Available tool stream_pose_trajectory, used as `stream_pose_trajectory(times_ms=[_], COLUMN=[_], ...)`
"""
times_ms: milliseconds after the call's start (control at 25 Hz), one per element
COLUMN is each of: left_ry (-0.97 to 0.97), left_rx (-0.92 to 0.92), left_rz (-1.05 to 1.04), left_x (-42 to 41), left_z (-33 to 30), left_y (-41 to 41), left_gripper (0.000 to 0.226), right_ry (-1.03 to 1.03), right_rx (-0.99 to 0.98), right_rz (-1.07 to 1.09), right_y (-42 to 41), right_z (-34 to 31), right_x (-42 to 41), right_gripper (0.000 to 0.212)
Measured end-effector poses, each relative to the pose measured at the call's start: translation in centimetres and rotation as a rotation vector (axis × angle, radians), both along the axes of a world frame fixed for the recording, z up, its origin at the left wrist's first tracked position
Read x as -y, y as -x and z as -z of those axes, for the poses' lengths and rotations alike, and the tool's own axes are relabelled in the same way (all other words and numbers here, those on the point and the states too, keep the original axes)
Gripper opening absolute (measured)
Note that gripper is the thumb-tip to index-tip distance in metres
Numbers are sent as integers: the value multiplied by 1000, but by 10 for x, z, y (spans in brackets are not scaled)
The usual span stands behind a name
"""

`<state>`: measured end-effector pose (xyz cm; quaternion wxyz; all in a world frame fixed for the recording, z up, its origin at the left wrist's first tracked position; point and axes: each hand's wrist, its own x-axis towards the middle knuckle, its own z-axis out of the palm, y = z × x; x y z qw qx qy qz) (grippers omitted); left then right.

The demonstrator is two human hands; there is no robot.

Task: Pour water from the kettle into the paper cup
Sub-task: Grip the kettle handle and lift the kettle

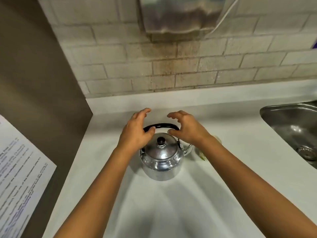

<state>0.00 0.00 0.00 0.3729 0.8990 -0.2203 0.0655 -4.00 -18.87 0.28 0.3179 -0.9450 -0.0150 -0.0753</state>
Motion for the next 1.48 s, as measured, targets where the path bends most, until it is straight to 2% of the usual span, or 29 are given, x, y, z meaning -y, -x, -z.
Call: stream_pose_trajectory(times_ms=[120, 240, 360, 440, 680, 800, 1040, 1280, 1480], left_ry=[14, 106, 145, 171, 360, 434, 561, 576, 534], left_rx=[-93, -191, -207, -245, -492, -479, -375, -296, -236], left_rz=[25, 44, 29, 21, 60, 35, 5, -8, -49], left_x=[2, 5, 9, 11, 14, 13, 21, 36, 43], left_z=[9, 19, 22, 23, 21, 19, -14, -44, -54], left_y=[-6, -8, -12, -16, -20, -15, -5, 7, 16], left_gripper=[52, 31, 8, 20, 29, 35, 27, 26, 23], right_ry=[22, -60, -130, -158, -241, -265, -339, -394, -465], right_rx=[-9, 15, 34, 43, 50, 55, 143, 216, 141], right_rz=[-20, 15, 55, 59, 83, 61, -3, -10, 135], right_y=[-3, -2, -1, -1, 2, 6, 6, 12, 48], right_z=[10, 21, 25, 27, 29, 23, -8, -32, -10], right_x=[-6, -12, -16, -18, -21, -22, -12, 6, 2], right_gripper=[44, 29, 25, 26, 28, 27, 25, 20, 56])
